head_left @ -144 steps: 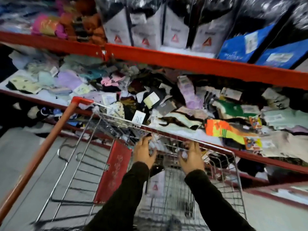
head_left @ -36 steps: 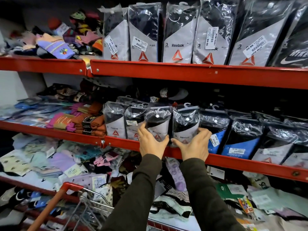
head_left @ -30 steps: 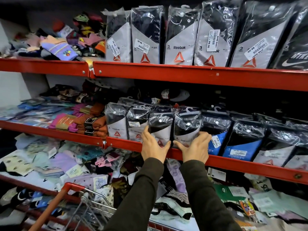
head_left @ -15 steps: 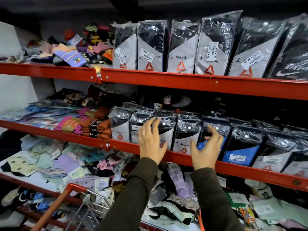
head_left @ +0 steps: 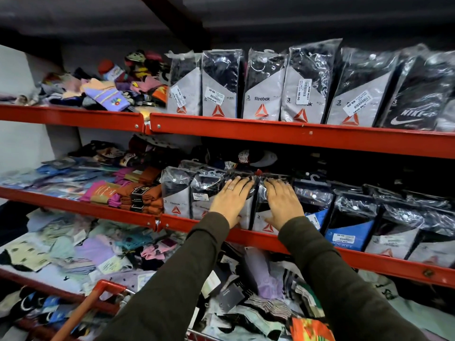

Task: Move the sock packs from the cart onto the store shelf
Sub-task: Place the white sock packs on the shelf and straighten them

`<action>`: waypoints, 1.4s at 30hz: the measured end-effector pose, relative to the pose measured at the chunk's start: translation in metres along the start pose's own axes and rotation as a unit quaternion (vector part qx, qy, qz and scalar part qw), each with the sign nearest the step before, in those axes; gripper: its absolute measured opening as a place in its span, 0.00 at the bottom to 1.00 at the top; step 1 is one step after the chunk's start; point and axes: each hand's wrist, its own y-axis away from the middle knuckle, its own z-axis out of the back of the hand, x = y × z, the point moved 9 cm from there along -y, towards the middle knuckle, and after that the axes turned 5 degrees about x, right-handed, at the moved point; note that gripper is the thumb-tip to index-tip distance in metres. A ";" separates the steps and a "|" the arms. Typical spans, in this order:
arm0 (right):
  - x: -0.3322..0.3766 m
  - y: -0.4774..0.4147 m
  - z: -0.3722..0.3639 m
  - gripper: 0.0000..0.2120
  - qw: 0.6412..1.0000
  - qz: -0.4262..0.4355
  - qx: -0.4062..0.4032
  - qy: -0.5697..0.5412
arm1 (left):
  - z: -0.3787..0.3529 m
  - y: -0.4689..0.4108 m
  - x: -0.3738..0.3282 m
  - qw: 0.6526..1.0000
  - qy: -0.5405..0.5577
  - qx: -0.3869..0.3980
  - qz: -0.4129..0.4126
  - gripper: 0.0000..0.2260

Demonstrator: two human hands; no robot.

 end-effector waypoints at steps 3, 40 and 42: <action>0.004 0.001 0.003 0.50 1.000 -0.002 -0.007 0.005 | 0.005 -0.001 -0.002 1.000 0.010 -0.005 0.009 0.42; -0.166 0.076 -0.002 0.53 0.996 -0.079 0.001 0.036 | 0.041 -0.057 -0.169 1.000 0.007 0.000 -0.027 0.47; -0.165 0.075 -0.001 0.53 0.996 -0.080 0.004 0.028 | 0.043 -0.057 -0.170 1.000 0.010 0.000 -0.022 0.48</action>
